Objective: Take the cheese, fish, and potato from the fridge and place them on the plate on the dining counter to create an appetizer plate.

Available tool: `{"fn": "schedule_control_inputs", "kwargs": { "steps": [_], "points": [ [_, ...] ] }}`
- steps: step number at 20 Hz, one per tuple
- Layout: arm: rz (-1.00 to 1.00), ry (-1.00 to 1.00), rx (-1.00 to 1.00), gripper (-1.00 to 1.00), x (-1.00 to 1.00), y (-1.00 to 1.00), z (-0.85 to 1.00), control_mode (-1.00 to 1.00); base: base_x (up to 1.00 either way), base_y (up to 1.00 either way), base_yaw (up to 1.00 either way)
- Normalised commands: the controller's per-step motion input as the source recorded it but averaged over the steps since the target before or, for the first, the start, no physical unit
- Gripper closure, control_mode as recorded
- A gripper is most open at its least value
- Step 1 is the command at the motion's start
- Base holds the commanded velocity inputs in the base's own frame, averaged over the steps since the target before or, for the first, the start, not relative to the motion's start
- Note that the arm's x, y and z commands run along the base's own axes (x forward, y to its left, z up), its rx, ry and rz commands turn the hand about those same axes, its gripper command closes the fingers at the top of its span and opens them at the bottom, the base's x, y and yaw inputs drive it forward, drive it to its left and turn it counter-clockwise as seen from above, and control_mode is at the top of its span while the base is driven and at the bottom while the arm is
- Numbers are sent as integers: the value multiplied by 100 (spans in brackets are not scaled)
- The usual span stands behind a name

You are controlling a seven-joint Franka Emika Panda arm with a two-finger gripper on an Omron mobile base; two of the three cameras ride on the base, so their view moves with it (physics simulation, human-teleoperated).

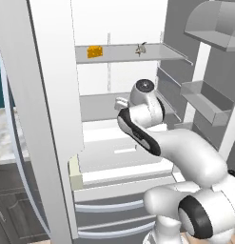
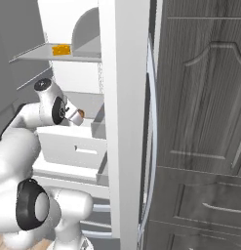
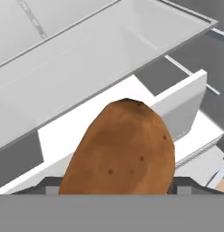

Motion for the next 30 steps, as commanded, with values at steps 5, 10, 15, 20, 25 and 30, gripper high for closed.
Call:
{"fn": "schedule_control_inputs", "kwargs": {
  "steps": [5, 10, 15, 20, 25, 30],
  "points": [
    [18, -21, 0, 100, -49, 0, 14, -100, 0, 0, 0],
    [11, -28, 0, 100, -41, 0, 27, -100, 0, 0, 0],
    [7, -16, 0, 100, -7, 0, 36, -100, 0, 0, 0],
    [1, 0, 0, 100, 0, 0, 1, 100, 1, 0, 1],
    [0, 0, 0, 100, 0, 0, 0, 100, -41, 0, 0],
    [0, 0, 0, 100, 0, 0, 0, 100, -69, 0, 0]
  ]
}}
